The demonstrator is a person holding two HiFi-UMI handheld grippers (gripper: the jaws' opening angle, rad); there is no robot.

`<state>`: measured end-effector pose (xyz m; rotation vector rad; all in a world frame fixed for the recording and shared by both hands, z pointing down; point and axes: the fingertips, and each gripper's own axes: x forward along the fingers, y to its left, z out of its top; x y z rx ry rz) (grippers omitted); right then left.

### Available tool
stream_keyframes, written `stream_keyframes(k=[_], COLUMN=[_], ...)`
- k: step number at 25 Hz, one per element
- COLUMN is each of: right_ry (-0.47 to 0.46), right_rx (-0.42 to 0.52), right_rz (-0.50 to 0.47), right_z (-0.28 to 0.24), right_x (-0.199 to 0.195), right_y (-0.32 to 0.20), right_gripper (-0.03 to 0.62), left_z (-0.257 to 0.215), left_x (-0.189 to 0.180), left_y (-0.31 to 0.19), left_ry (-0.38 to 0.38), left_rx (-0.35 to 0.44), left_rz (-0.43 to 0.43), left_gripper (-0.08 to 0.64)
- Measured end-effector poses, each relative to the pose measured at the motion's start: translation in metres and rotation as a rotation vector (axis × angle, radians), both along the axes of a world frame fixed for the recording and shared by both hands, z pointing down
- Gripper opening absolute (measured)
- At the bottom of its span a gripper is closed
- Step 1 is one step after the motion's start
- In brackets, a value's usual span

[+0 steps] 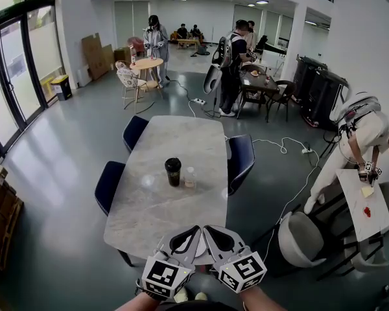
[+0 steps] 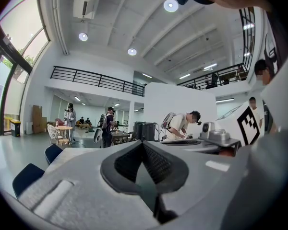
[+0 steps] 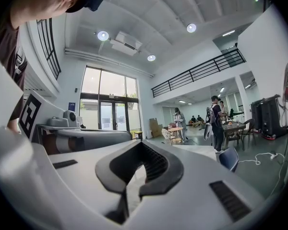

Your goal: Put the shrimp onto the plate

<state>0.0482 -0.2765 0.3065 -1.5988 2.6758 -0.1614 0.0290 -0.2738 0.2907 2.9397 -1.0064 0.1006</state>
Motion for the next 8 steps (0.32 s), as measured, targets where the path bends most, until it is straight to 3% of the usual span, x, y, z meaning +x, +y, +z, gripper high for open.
stream_keyframes(k=[8], right_ry=[0.0], right_rx=[0.008], right_rz=[0.001], right_z=[-0.003], right_x=[0.01], right_y=[0.0], right_gripper=[0.0], left_z=[0.001], left_x=[0.01], left_y=[-0.001], left_ry=[0.002], left_rx=[0.01], left_rz=[-0.005], left_gripper=[0.008])
